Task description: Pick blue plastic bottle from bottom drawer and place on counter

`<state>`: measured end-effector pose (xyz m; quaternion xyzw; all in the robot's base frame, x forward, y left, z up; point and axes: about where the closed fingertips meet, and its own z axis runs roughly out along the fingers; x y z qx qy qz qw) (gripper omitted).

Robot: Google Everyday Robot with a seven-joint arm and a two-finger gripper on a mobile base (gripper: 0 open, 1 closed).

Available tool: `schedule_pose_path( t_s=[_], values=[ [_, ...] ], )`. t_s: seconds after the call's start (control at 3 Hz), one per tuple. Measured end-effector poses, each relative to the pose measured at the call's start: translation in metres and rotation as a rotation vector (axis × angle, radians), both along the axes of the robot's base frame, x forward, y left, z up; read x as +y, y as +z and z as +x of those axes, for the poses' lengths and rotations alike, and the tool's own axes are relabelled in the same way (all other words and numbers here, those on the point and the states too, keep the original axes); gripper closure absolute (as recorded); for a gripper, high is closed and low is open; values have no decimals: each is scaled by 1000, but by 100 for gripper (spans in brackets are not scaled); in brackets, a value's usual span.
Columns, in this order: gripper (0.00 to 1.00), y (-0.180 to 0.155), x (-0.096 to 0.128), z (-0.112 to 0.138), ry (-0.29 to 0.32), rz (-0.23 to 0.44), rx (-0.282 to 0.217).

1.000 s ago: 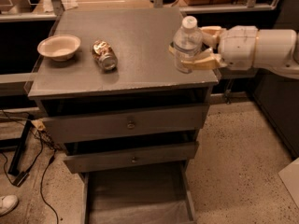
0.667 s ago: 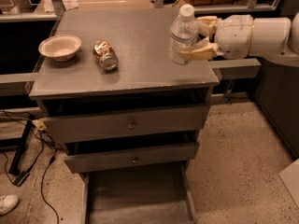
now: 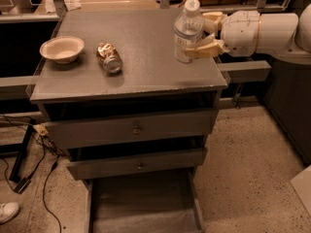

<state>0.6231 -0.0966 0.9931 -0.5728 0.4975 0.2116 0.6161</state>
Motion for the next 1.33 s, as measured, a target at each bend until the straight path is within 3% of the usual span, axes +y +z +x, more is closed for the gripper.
schedule_pose_path(
  t_s=[0.67, 1.33],
  values=[
    [100, 4, 17, 42, 92, 59, 64],
    [100, -17, 27, 39, 189, 52, 200]
  ],
)
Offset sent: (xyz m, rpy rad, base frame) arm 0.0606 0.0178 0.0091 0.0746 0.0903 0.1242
